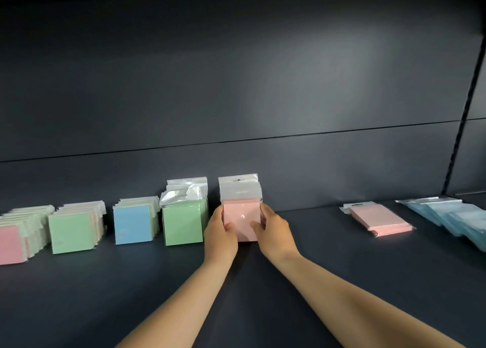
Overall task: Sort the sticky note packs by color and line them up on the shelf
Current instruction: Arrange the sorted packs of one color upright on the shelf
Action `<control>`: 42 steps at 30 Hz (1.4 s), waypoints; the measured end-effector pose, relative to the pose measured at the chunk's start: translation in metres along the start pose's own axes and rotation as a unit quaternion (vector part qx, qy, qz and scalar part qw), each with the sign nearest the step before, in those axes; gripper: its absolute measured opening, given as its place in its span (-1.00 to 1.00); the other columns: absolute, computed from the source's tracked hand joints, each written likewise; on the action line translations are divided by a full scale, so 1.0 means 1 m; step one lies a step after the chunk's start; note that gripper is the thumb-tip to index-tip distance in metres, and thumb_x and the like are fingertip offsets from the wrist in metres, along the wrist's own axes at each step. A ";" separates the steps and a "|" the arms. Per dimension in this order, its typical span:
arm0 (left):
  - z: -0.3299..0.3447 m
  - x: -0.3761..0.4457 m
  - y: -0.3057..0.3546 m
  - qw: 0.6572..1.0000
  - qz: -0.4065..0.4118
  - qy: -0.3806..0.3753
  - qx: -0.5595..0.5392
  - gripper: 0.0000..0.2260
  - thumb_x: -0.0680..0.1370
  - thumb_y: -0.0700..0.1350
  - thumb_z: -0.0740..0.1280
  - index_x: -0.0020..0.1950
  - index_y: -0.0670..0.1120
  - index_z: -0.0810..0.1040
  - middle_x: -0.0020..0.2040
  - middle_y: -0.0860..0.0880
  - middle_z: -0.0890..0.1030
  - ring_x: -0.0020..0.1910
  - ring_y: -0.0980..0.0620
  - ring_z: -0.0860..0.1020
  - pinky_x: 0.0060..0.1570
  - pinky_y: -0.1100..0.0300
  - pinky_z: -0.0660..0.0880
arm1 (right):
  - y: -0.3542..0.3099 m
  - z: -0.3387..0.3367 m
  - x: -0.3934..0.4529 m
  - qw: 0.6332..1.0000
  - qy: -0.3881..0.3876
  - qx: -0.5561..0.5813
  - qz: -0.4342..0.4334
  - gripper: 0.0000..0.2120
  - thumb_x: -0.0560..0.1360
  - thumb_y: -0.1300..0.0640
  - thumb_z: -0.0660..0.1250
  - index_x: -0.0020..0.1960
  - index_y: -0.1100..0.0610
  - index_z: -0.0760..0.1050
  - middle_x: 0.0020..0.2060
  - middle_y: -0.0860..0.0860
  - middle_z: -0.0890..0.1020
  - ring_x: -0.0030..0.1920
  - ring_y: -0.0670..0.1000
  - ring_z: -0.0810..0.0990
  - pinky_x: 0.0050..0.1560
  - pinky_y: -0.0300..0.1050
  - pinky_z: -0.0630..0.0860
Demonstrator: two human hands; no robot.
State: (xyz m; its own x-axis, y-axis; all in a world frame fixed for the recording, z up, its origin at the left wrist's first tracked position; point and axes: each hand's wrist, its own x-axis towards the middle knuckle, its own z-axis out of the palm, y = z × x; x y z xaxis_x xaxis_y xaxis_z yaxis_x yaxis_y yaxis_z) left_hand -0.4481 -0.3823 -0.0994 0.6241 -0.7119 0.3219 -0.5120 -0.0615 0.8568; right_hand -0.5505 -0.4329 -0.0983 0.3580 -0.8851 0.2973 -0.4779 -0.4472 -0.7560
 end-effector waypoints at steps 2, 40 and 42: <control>-0.001 0.000 0.001 1.000 -0.003 0.001 0.001 -0.57 0.53 -0.37 0.13 0.37 -0.10 0.40 0.20 -0.04 0.54 0.10 0.04 0.47 0.15 0.20 0.41 | 0.000 -0.001 0.002 1.000 0.002 0.004 0.004 -0.76 0.59 0.17 0.22 0.25 0.15 0.39 -0.19 -0.09 0.47 -0.12 -0.03 0.47 -0.11 -0.24 0.39; 0.021 -0.173 0.195 0.798 0.164 -0.248 0.524 -0.63 0.60 0.04 0.14 0.34 -0.11 0.38 0.31 -0.09 0.40 0.35 -0.10 0.29 0.27 0.03 0.35 | 0.060 -0.340 -0.158 0.892 -0.152 -0.426 0.015 -0.54 0.52 -0.13 0.25 0.34 0.05 0.38 0.32 -0.01 0.43 0.27 0.11 0.44 0.24 -0.04 0.41; 0.042 -0.160 0.195 0.807 0.151 -0.251 0.513 -0.62 0.60 0.04 0.15 0.35 -0.11 0.38 0.32 -0.08 0.41 0.35 -0.10 0.30 0.28 0.02 0.36 | 0.070 -0.342 -0.140 0.896 -0.167 -0.411 0.008 -0.54 0.55 -0.07 0.24 0.38 0.11 0.35 0.34 0.03 0.40 0.29 0.10 0.42 0.22 -0.10 0.38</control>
State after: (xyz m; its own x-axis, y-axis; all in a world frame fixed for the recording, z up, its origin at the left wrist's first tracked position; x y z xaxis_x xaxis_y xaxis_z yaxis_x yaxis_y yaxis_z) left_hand -0.6728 -0.3099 -0.0008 0.1929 -0.9808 0.0294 -0.9759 -0.1949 -0.0982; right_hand -0.9080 -0.3842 0.0066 0.5009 -0.8655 -0.0046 -0.8651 -0.5005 -0.0318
